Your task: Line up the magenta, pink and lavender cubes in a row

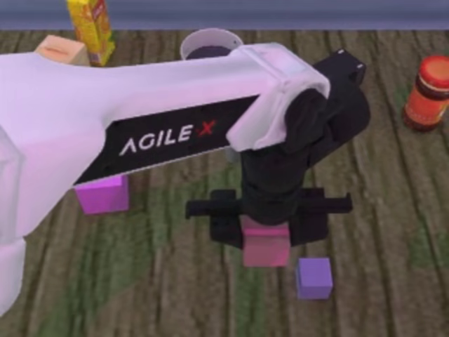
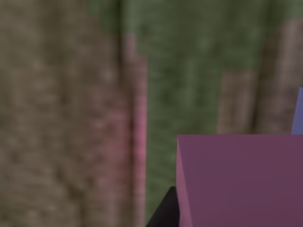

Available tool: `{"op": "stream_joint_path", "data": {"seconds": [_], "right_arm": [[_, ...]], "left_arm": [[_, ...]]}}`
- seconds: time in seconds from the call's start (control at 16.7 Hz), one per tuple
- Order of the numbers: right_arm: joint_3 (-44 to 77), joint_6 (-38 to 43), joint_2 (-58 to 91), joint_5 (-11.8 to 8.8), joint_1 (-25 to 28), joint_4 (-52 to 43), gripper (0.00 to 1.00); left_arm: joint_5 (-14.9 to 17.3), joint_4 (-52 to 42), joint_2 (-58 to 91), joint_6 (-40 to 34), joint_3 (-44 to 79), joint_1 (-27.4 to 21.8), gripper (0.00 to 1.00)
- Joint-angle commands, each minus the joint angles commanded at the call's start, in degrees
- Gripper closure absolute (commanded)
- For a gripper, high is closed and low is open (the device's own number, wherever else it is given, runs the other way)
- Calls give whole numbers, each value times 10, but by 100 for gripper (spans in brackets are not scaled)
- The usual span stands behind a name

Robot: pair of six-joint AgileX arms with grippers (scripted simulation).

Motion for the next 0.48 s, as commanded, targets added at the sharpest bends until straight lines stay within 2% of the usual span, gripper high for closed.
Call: {"op": "stream_joint_path", "data": {"seconds": [0.24,0.48], "right_arm": [[0,0,0,0,0,0,0],[0,0,0,0,0,0,0]], "left_arm": [[1,9,4,2,-5,2,100],[1,88,26,2,-56,3,100]]}}
